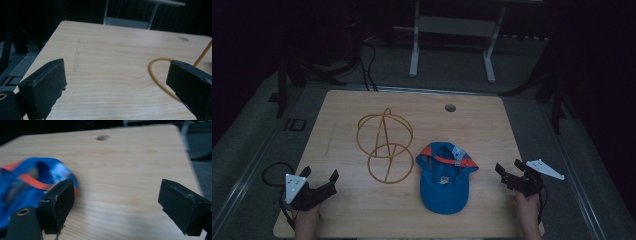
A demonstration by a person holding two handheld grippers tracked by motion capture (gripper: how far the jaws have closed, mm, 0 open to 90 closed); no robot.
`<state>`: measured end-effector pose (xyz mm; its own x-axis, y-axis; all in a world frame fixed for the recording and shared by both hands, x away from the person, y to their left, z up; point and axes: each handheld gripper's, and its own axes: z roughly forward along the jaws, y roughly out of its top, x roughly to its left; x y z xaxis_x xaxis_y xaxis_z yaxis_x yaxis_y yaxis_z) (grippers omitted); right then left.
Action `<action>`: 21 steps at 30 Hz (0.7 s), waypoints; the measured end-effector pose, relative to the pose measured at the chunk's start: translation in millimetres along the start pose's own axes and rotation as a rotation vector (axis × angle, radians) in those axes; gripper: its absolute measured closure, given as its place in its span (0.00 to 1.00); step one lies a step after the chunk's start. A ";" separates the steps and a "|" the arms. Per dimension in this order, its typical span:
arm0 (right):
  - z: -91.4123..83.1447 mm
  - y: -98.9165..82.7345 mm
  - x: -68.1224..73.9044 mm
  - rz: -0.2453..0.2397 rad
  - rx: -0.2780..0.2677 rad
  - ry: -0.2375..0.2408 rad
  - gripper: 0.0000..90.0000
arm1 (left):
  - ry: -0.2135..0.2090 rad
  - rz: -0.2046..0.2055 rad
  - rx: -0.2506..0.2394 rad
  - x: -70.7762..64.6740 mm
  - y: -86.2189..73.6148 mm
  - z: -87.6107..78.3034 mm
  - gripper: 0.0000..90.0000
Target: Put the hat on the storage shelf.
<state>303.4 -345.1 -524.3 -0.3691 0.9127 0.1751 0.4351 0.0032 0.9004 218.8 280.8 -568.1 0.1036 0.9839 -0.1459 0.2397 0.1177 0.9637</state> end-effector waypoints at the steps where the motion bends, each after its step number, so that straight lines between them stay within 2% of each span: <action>1: 2.0 3.1 1.6 -0.007 0.012 0.015 0.15 | -0.004 -0.003 -0.004 -0.2 0.1 -0.4 0.03; 5: 10.4 14.0 8.6 -0.023 0.044 0.042 0.15 | -0.016 0.000 0.006 -1.6 -0.1 -0.4 0.03; 10: 23.9 26.2 18.0 -0.004 0.080 0.121 0.15 | -0.020 0.006 0.013 -3.5 -0.5 0.3 0.04; 12: 32.0 29.9 23.1 -0.005 0.101 0.120 0.15 | -0.022 0.004 0.013 -3.3 -0.5 0.6 0.04; 17: 52.8 34.0 33.8 -0.043 0.144 0.187 0.16 | -0.024 -0.001 0.010 -2.6 -0.3 0.3 0.04; 21: 71.4 33.6 44.2 -0.085 0.186 0.222 0.24 | -0.035 0.004 0.020 -3.1 -0.4 0.3 0.04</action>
<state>360.3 -275.5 -514.8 -0.5719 0.7947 0.2034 0.5307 0.1694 0.8305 218.7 277.7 -568.0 0.1380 0.9789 -0.1504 0.2584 0.1110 0.9596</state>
